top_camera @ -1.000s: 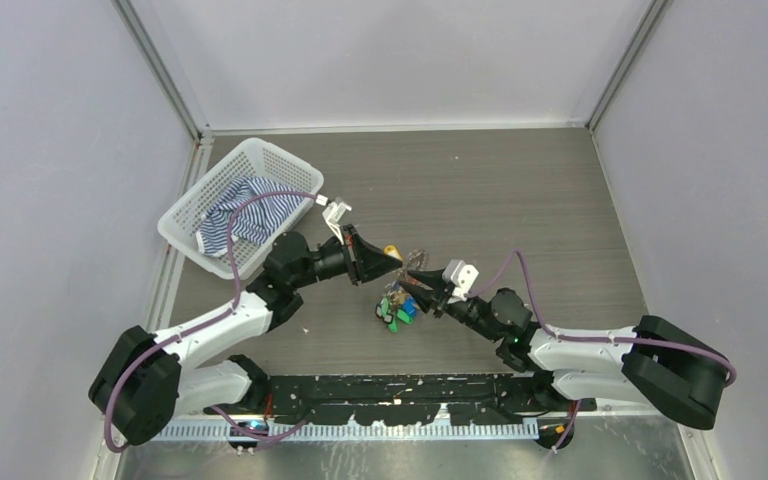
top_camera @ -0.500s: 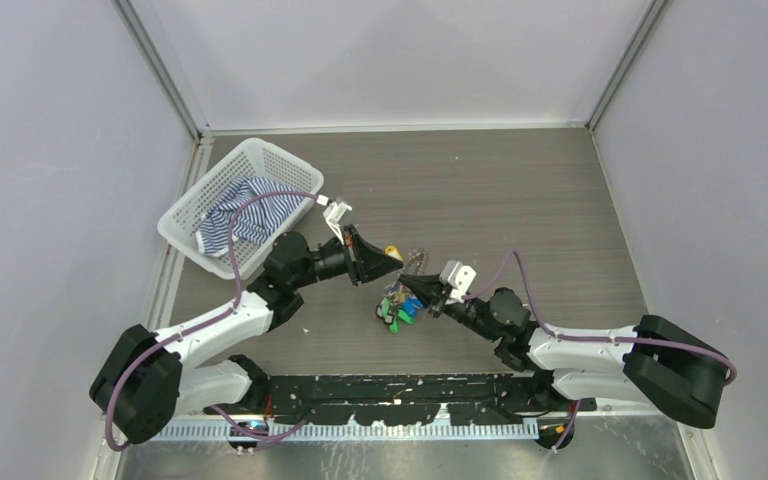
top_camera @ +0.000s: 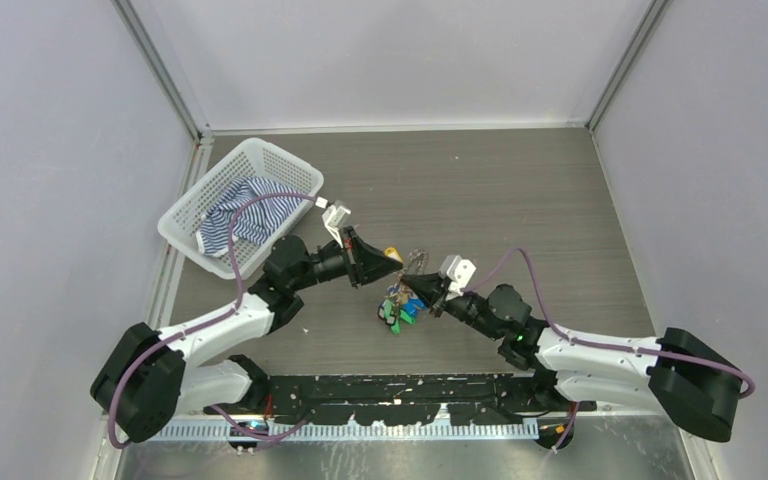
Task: Remove the keys from the keyring
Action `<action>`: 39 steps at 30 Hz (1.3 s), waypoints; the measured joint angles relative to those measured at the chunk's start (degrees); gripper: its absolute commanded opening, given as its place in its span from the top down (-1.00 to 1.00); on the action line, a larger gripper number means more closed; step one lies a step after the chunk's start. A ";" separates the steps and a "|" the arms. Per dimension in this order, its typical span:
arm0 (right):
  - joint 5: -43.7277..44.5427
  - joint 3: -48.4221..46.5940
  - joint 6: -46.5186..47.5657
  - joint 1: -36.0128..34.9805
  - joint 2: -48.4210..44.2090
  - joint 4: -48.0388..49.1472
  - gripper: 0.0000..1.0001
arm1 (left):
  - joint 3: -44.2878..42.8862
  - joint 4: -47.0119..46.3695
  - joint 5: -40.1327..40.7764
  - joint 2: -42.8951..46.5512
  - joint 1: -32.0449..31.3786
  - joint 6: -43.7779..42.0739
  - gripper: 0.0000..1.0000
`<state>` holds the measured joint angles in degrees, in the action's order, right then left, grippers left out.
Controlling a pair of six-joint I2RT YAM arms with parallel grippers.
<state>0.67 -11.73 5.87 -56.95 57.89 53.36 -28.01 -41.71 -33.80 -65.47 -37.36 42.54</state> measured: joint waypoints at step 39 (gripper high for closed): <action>-1.44 -7.43 -9.46 3.08 -5.68 -21.97 0.98 | 0.31 8.13 0.50 3.34 -2.03 -12.55 0.99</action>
<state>-0.78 -19.16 -3.60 -53.87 52.21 31.40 -27.70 -33.58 -33.30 -62.13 -39.40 30.00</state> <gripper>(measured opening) 0.020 0.037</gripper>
